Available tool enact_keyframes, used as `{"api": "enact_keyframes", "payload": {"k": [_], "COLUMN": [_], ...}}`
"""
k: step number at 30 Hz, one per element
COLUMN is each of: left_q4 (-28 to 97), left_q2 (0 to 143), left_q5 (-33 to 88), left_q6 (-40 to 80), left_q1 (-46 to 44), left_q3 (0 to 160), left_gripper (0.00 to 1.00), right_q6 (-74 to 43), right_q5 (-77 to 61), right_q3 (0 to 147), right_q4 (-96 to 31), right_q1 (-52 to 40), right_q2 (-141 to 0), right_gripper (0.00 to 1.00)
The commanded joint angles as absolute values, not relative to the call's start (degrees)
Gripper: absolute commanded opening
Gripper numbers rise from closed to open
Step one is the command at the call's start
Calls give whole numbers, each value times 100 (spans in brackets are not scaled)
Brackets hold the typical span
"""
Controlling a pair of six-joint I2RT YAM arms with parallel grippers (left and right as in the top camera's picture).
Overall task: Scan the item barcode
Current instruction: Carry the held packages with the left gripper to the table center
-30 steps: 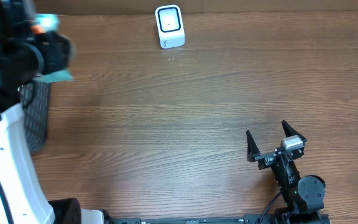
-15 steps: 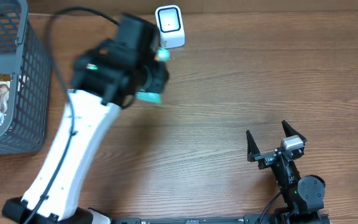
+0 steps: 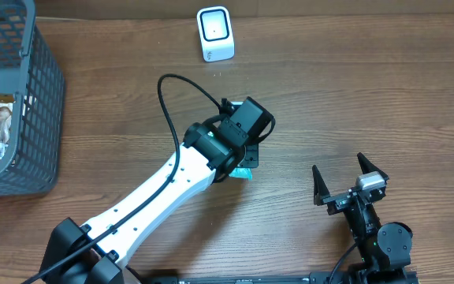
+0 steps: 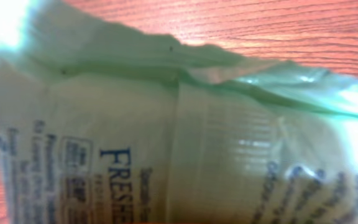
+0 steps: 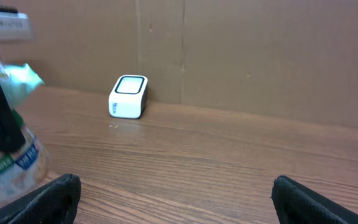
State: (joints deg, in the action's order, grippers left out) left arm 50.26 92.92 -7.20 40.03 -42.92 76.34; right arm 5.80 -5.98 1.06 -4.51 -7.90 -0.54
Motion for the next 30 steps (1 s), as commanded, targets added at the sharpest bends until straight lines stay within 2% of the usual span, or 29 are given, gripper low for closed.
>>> {"api": "enact_keyframes", "payload": {"k": [1,8,12,30], "left_q4": [4825,4504,4239,4150], "left_q2": [9441,10169,10429,10822], "left_q5": [-956,-565,-270,-399], "left_q6": [4589,4587,4591,4587], "left_q1": [-4370,-4442,-4445,-4445], "left_q3": [7564,7564,7564,7557], "left_gripper": [36,36,33,36], "right_q6": [587,587,587,587], "right_q5": [-589,-589,-589,-589], "right_q3": [45,45,45,45], "right_q4": [-423,-423,-423,-423], "right_q1": [-786,-786,-786,-786], "right_q2": [-16,-16,-16,-16], "right_gripper": [100,100,100,100]}}
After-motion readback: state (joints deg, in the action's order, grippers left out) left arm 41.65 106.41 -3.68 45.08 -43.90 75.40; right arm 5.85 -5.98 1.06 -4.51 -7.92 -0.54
